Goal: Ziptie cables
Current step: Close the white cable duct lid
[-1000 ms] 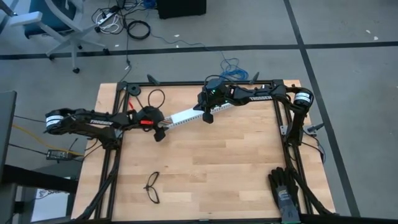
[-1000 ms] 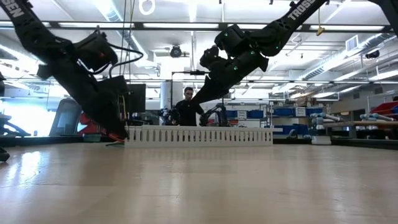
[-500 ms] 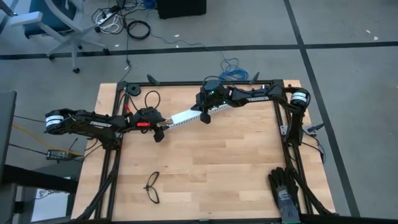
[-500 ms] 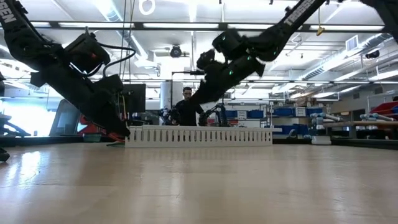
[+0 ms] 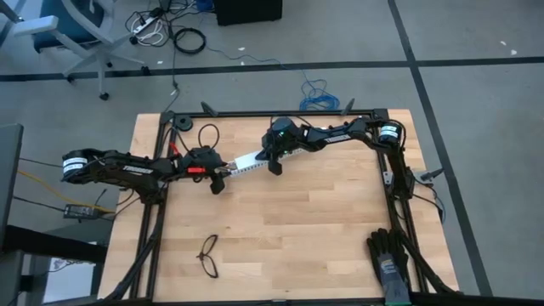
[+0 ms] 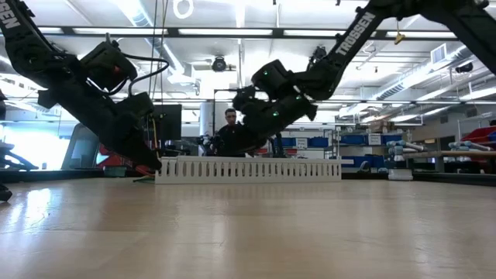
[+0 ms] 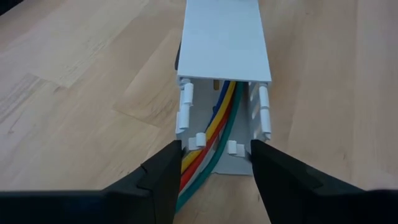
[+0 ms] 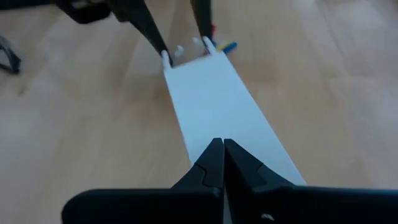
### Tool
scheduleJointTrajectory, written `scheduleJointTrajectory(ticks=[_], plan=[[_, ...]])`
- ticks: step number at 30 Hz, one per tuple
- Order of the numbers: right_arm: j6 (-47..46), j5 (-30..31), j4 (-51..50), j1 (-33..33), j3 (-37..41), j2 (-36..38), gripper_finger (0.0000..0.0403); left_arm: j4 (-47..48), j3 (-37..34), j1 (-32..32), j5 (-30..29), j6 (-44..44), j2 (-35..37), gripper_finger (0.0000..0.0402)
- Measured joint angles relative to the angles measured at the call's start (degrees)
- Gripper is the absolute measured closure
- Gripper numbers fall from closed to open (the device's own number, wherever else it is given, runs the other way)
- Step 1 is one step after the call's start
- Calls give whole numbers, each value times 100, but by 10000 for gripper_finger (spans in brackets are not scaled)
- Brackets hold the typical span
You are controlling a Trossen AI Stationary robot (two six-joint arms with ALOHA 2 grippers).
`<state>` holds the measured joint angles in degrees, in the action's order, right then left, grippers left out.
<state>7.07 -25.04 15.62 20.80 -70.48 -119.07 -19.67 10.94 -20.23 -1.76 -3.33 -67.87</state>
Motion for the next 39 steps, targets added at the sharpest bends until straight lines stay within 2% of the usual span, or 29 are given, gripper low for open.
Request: scheduleJointTrajectory(ticks=[7,11,15,20,24,29,32,39], plan=[[39,-363,-232,-207,-800,-621,403,-21,-4,0,-12,4,-1,207],[152,-396,-354,-240,-1045,-641,403,-25,-2,0,-11,8,-1,207],[237,-466,-672,-214,-1045,-362,403,-32,4,0,-12,8,-1,207],[549,-78,-1586,-81,-1053,107,403,-30,7,0,-15,8,-1,207],[611,184,-2303,24,-1051,42,403,-28,9,0,-15,8,-1,207],[681,257,-2067,-58,-1306,-344,403,-14,7,-4,-55,4,6,207],[715,-94,-2061,-158,-1712,-556,403,-36,7,-2,-36,6,4,207],[962,84,-2132,-304,-1886,-458,403,-212,8,-2,-12,7,-1,207]])
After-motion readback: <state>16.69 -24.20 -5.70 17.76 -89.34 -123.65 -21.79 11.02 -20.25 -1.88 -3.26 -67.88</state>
